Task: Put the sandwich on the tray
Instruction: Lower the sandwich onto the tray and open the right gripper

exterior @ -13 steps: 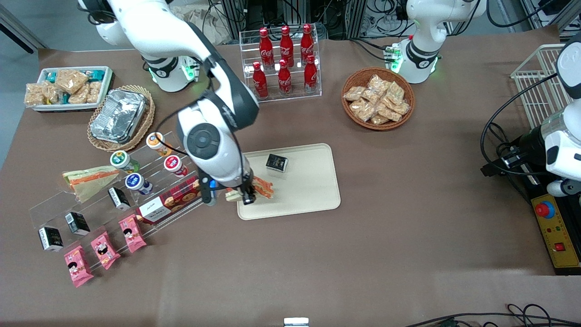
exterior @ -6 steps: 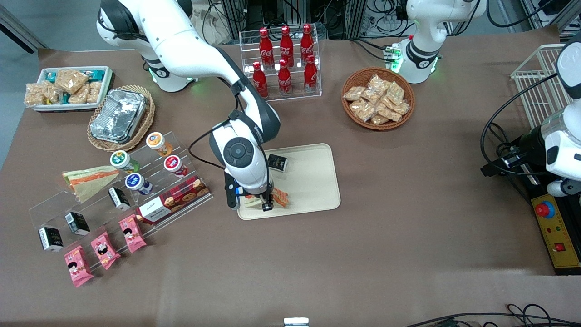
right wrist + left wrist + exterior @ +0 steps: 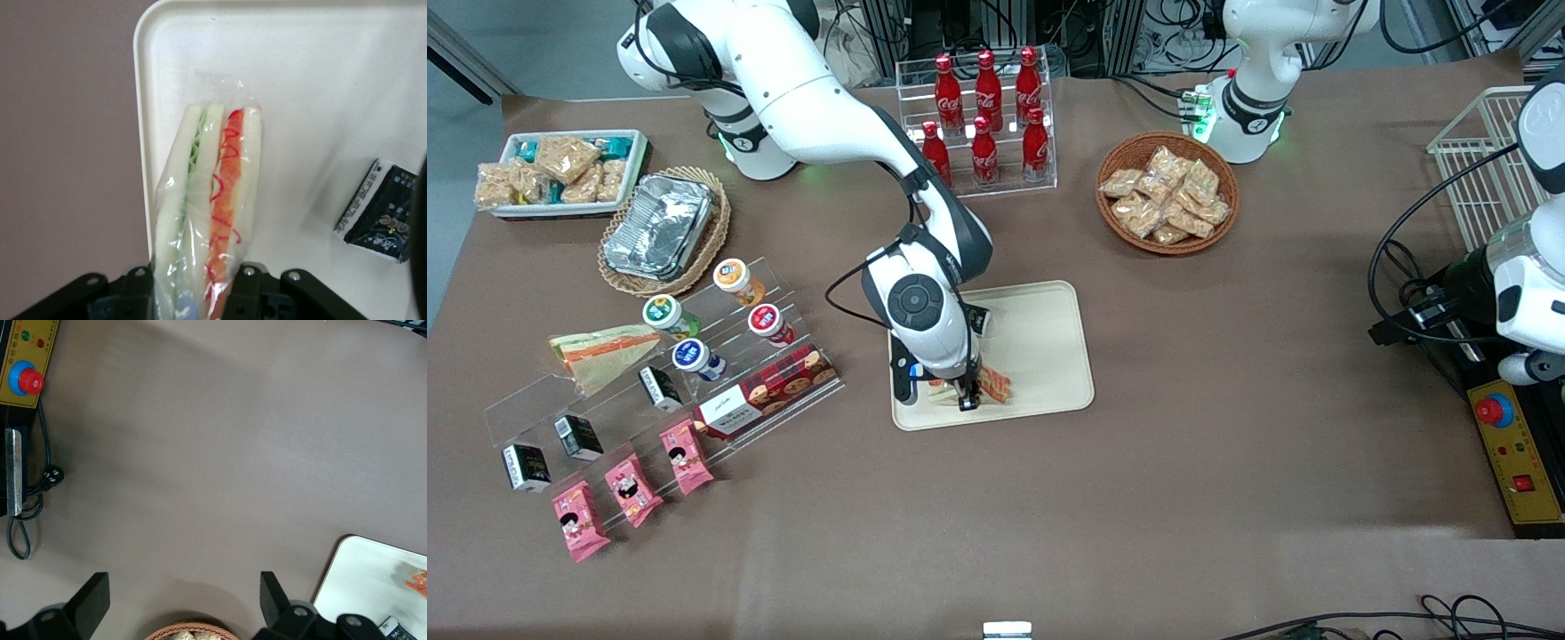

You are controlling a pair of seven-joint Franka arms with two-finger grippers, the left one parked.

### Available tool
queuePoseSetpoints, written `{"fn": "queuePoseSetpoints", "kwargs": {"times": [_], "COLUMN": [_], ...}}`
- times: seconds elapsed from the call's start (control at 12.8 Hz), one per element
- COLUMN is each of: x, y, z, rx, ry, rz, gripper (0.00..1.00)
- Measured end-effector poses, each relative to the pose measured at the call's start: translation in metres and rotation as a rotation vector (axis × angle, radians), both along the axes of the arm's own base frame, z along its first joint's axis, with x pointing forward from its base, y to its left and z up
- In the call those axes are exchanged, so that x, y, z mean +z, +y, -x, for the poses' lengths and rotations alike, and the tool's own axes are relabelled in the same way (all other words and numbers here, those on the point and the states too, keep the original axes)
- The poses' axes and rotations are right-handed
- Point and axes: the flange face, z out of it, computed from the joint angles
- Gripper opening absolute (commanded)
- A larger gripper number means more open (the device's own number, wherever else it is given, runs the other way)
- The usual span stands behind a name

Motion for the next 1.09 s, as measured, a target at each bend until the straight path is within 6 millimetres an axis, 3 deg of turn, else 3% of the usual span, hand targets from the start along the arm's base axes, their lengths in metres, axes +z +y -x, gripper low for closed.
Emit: {"fn": "queuePoseSetpoints", "kwargs": {"times": [0.08,0.16,0.47,0.55,0.7,0.86,1.09], "x": [0.000,-0.001,-0.008,-0.010,-0.007,0.005,0.043], "y": [0.000,-0.001,-0.002,-0.002,-0.001,-0.001,-0.009], "z": [0.000,0.000,0.000,0.000,-0.001,-0.006,-0.016], "rx": [-0.005,-0.007,-0.011,-0.012,-0.015,-0.026,-0.046], "ry": [0.001,0.001,0.008,0.010,0.006,-0.010,-0.049], "rz": [0.000,0.001,0.009,0.010,0.004,-0.009,-0.042], "gripper": [0.54,0.81,0.85,0.94,0.94,0.94,0.94]}}
